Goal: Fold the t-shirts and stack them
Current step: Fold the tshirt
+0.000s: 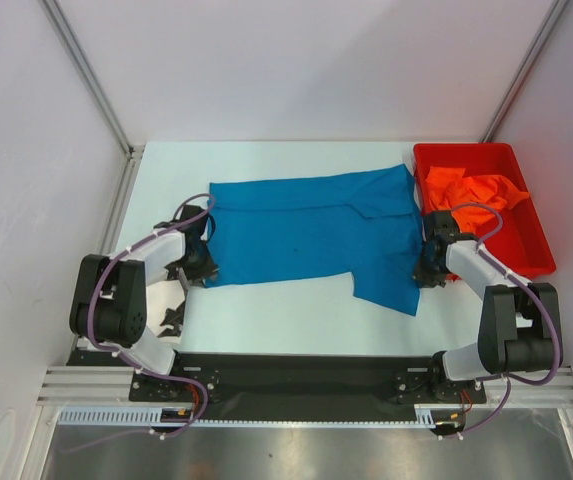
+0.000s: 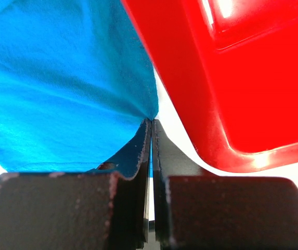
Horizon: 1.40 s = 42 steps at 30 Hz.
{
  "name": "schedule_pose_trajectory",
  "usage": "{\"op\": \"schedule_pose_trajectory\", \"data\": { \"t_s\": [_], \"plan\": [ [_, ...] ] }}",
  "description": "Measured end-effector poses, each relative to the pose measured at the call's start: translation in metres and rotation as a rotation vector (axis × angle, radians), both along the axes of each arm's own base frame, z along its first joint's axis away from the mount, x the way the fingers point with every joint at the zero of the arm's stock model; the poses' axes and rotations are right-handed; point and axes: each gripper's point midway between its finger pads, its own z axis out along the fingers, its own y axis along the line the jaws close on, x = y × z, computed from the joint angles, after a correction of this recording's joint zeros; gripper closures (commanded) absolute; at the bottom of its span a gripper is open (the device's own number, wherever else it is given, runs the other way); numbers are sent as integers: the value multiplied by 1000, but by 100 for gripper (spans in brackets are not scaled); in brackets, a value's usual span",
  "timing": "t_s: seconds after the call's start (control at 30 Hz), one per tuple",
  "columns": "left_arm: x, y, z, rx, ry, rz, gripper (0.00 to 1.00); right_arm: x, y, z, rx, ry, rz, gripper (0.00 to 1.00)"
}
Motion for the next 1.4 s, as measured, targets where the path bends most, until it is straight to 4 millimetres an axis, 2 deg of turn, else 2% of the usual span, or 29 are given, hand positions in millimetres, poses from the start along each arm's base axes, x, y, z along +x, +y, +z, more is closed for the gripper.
{"op": "schedule_pose_trajectory", "data": {
  "t_s": [0.33, 0.43, 0.53, 0.57, 0.67, 1.07, 1.2, 1.3, 1.4],
  "plan": [
    [0, 0, 0, -3, -2, 12, 56, 0, 0, 0, 1, 0, 0, 100],
    [-1, 0, 0, -3, 1, 12, 64, 0, 0, 0, 3, 0, 1, 100],
    [-3, 1, -1, -1, 4, 14, 81, 0, 1, 0, 6, 0, 2, 100],
    [-2, 1, -1, -1, 2, 16, 90, 0, 1, 0, 7, 0, 2, 100],
    [-1, -1, -1, -9, -8, 21, 100, 0, 2, 0, 9, 0, 3, 100],
    [-1, 9, 8, 29, -17, 34, 99, 0, 15, 8, 20, -12, 41, 100],
    [21, 9, 29, 35, -66, 18, 100, 18, 17, 23, 12, -39, 44, 100],
    [55, 5, 52, 31, -136, 0, 100, 48, 16, 41, -1, -90, 44, 100],
    [84, 2, 65, 33, -183, -15, 100, 78, 15, 58, -5, -139, 43, 100]
  ]
}}
